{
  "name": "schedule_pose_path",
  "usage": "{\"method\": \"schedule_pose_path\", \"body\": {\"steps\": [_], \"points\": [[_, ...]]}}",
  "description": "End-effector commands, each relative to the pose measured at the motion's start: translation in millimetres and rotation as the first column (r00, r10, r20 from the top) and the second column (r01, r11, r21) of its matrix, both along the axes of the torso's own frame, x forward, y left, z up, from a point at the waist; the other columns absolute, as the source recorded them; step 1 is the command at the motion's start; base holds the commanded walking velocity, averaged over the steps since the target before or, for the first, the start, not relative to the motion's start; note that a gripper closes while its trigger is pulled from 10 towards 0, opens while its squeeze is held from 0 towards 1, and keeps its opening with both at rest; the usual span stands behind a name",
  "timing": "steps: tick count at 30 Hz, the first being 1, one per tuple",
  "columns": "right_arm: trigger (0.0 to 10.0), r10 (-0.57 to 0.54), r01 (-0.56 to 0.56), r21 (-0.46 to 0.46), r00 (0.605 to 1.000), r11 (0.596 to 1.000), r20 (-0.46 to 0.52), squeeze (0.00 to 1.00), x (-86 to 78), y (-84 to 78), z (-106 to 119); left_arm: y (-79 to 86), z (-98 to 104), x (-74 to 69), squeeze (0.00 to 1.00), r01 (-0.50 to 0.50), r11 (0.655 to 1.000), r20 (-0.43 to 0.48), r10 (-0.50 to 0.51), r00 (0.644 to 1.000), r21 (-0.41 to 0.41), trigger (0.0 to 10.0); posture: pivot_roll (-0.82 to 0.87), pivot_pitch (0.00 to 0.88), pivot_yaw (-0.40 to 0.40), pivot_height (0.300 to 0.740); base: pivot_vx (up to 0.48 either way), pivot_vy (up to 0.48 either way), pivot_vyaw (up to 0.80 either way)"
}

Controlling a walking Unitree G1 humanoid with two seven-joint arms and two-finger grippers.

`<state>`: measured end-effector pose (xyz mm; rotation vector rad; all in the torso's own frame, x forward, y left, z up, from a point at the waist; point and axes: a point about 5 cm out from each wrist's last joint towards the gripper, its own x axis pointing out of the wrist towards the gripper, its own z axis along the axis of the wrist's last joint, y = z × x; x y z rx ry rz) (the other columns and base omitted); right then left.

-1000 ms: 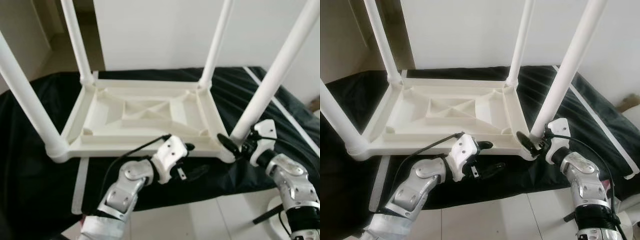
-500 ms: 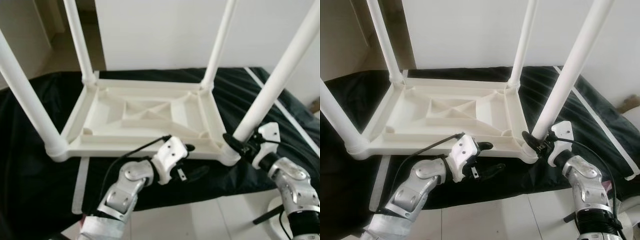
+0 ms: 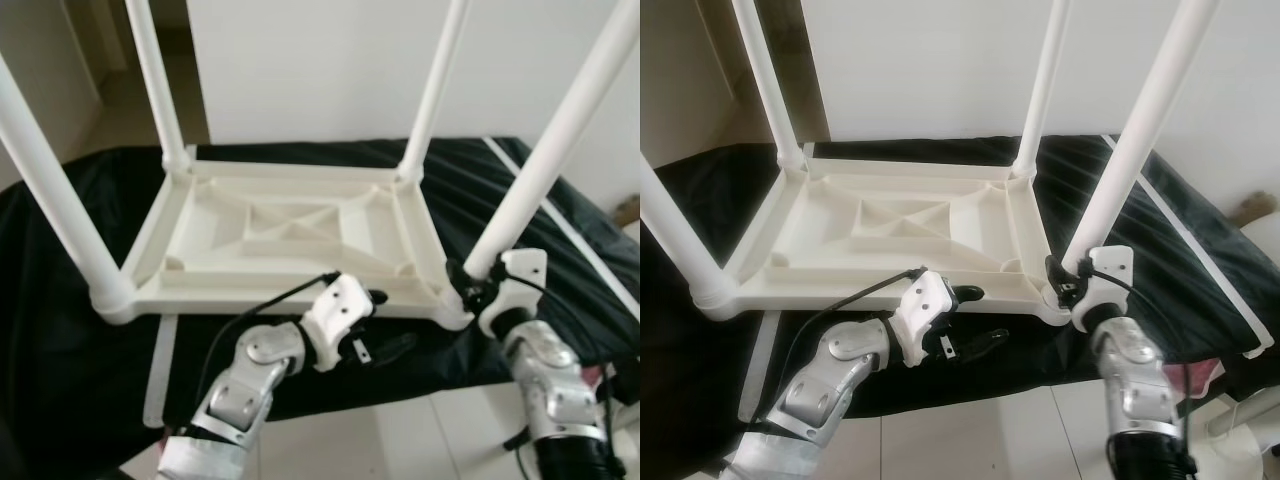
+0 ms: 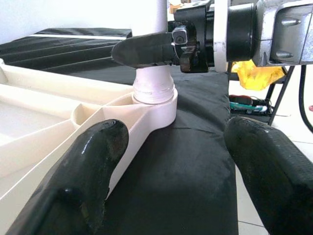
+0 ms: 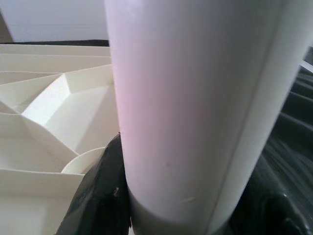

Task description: Building children table

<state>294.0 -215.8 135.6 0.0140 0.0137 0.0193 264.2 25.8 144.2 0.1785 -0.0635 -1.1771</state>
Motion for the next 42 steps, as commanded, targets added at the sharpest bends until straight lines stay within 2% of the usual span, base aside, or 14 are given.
{"method": "schedule_pose_path", "body": {"steps": [1, 5, 8, 9, 12, 25, 26, 28, 29, 30, 31, 40, 41, 42], "points": [[10.0, -0.102, 0.104, 0.029, 0.991, 0.994, -0.084, 0.00, -4.5, -8.7, -15, 2.0, -1, 1.9, 0.00, -0.050, 0.999, -0.005, 0.050, 0.999, -0.003, 10.0, 0.04, 0.000, -0.037, 0.740, 0.000, 0.000, 0.00], [10.0, -0.385, 0.393, 0.079, 0.917, 0.916, -0.106, 0.00, -5.5, 11.3, -21, 1.2, 1, 3.6, 0.00, -0.058, 0.998, -0.002, 0.058, 0.998, -0.010, 10.0, 0.04, 0.000, -0.048, 0.740, 0.000, 0.000, 0.00], [10.0, -0.450, 0.462, 0.118, 0.885, 0.879, -0.118, 0.00, -5.1, 23.1, -20, 1.4, 1, 3.5, 0.00, -0.064, 0.998, -0.001, 0.064, 0.998, -0.012, 10.0, 0.06, 0.000, -0.051, 0.740, 0.000, 0.000, 0.00], [10.0, -0.450, 0.462, 0.118, 0.885, 0.879, -0.118, 0.00, -5.1, 23.1, -20, 1.4, 1, 3.5, 0.00, -0.064, 0.998, -0.001, 0.064, 0.998, -0.012, 10.0, 0.06, 0.000, -0.051, 0.740, 0.000, 0.000, 0.00], [10.0, -0.361, 0.368, 0.181, 0.930, 0.912, -0.074, 0.00, 2.3, 48.7, -7, 2.0, 1, 2.1, 0.00, -0.072, 0.997, -0.006, 0.072, 0.997, -0.017, 10.0, 0.06, 0.000, -0.055, 0.740, 0.000, 0.000, 0.00], [10.0, -0.386, 0.394, 0.161, 0.919, 0.905, -0.078, 0.00, 4.2, 46.7, -4, 5.2, 1, 3.3, 0.00, -0.094, 0.995, -0.003, 0.094, 0.996, -0.016, 10.0, 0.07, 0.000, -0.066, 0.740, 0.000, 0.000, 0.00], [10.0, -0.377, 0.383, 0.173, 0.924, 0.907, -0.065, 0.23, 4.8, 45.9, -2, 5.0, 1, 3.3, 0.00, -0.094, 0.995, -0.002, 0.094, 0.996, -0.015, 10.0, 0.08, 0.000, -0.066, 0.740, 0.000, 0.000, 0.00], [10.0, -0.371, 0.375, 0.182, 0.927, 0.909, -0.057, 0.23, 5.0, 45.2, -1, 4.9, 1, 3.4, 0.00, -0.094, 0.995, -0.002, 0.094, 0.996, -0.015, 10.0, 0.08, 0.000, -0.066, 0.740, 0.000, 0.000, 0.00], [10.0, -0.356, 0.357, 0.185, 0.934, 0.916, -0.038, 0.78, 5.1, 44.6, 2, 4.8, 2, 3.7, 0.00, -0.095, 0.995, -0.002, 0.095, 0.996, -0.017, 10.0, 0.07, 0.000, -0.064, 0.740, 0.000, 0.000, 0.00], [10.0, -0.356, 0.357, 0.185, 0.934, 0.916, -0.038, 0.78, 5.1, 44.6, 2, 4.8, 2, 3.7, 0.00, -0.095, 0.995, -0.002, 0.095, 0.996, -0.017, 10.0, 0.07, 0.000, -0.064, 0.740, 0.000, 0.000, 0.00], [10.0, -0.335, 0.330, 0.209, 0.942, 0.921, -0.013, 1.00, 5.3, 42.3, 7, 3.9, 2, 4.1, 0.00, -0.094, 0.995, 0.000, 0.094, 0.996, -0.018, 10.0, 0.07, 0.000, -0.063, 0.740, 0.000, 0.000, 0.00], [10.0, -0.214, 0.208, 0.193, 0.977, 0.959, 0.015, 1.00, -1.5, 31.9, 10, 1.1, 2, 2.6, 0.00, -0.082, 0.996, -0.002, 0.082, 0.997, -0.023, 10.0, 0.06, 0.000, -0.062, 0.740, 0.000, 0.000, 0.00], [10.0, -0.164, 0.159, 0.178, 0.986, 0.971, 0.015, 0.00, -3.5, 29.4, 8, 1.3, 2, 3.3, 0.00, -0.083, 0.996, -0.001, 0.083, 0.997, -0.022, 10.0, 0.06, 0.000, -0.064, 0.740, 0.000, 0.000, 0.00], [10.0, -0.164, 0.159, 0.178, 0.986, 0.971, 0.015, 0.00, -3.5, 29.4, 8, 1.3, 2, 3.3, 0.00, -0.083, 0.996, -0.001, 0.083, 0.997, -0.022, 10.0, 0.06, 0.000, -0.064, 0.740, 0.000, 0.000, 0.00]]}}
